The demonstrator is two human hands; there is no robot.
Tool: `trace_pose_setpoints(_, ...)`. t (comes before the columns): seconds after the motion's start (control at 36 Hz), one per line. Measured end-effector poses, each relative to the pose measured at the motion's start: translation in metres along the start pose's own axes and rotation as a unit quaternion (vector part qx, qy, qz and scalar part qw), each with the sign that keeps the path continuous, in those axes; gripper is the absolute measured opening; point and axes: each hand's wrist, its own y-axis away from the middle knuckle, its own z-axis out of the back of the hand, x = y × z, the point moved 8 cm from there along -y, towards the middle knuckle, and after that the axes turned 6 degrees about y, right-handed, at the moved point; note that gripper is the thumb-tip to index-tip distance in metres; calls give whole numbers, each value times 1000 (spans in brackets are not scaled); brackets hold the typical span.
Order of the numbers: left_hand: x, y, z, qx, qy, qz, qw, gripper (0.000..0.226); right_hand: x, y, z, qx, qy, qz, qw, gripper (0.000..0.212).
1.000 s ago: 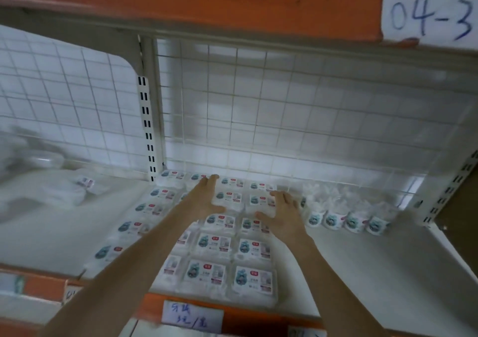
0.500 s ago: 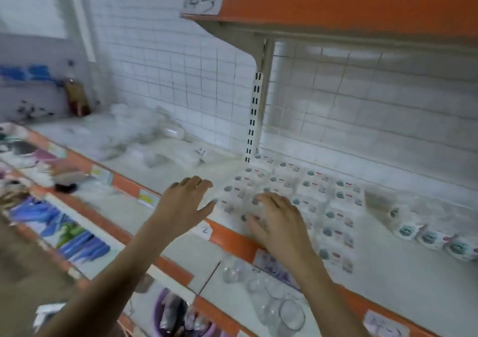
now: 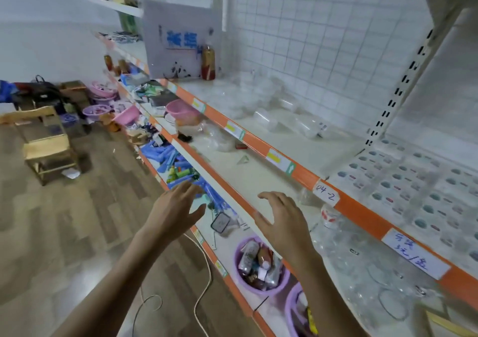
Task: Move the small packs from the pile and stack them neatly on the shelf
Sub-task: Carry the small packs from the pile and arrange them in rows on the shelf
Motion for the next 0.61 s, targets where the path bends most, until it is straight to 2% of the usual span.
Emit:
trace_pose_setpoints(0.14,27,1,13,-22,5,16,1000,30,17,-17,-13,16,-4,11,1000,39)
trace_pose_setpoints(0.33,65,-40,14,-32,33,30,998,32,19,-78,-11,-4,-8,20,1000,36)
trace_pose_setpoints(0.5,105,-112,19,-44,49,43,997,33,16,-164,-4,-49,-16,28,998,35)
trace_pose_setpoints(0.61,122,-179,27,-53,46,19,997,33,10,-234,1,-61,-2,41,997,35)
